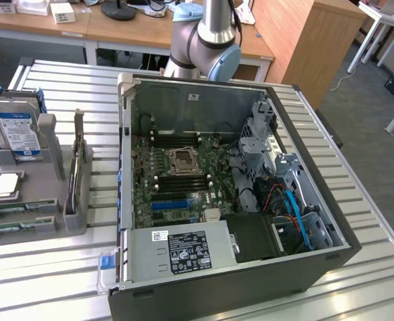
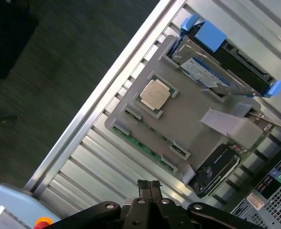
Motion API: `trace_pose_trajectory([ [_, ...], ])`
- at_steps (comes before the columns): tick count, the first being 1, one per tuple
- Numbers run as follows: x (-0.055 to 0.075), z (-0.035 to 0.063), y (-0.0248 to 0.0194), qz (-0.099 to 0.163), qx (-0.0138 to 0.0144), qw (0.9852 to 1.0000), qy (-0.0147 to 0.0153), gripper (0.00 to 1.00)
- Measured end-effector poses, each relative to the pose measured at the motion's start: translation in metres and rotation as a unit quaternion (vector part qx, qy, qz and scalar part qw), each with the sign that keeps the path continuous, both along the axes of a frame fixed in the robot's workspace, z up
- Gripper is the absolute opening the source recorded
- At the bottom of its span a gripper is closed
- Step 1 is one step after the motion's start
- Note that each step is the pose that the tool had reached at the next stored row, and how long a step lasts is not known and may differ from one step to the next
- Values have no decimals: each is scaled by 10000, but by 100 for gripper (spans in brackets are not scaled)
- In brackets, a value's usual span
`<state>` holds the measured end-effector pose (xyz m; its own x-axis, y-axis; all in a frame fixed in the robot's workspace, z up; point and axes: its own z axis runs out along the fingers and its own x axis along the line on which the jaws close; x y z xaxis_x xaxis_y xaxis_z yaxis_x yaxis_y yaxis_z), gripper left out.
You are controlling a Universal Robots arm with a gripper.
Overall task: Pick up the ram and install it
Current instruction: 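Pick up the ram and move it above insertion slot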
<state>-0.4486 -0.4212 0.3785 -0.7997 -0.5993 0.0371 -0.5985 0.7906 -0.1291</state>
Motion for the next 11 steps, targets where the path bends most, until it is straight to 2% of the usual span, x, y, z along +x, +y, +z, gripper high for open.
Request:
trace_pose_trajectory([
  [7, -13, -2, 0, 256, -57, 9997, 1, 11],
  [11, -13, -2, 0, 265, -58, 9996, 1, 11],
])
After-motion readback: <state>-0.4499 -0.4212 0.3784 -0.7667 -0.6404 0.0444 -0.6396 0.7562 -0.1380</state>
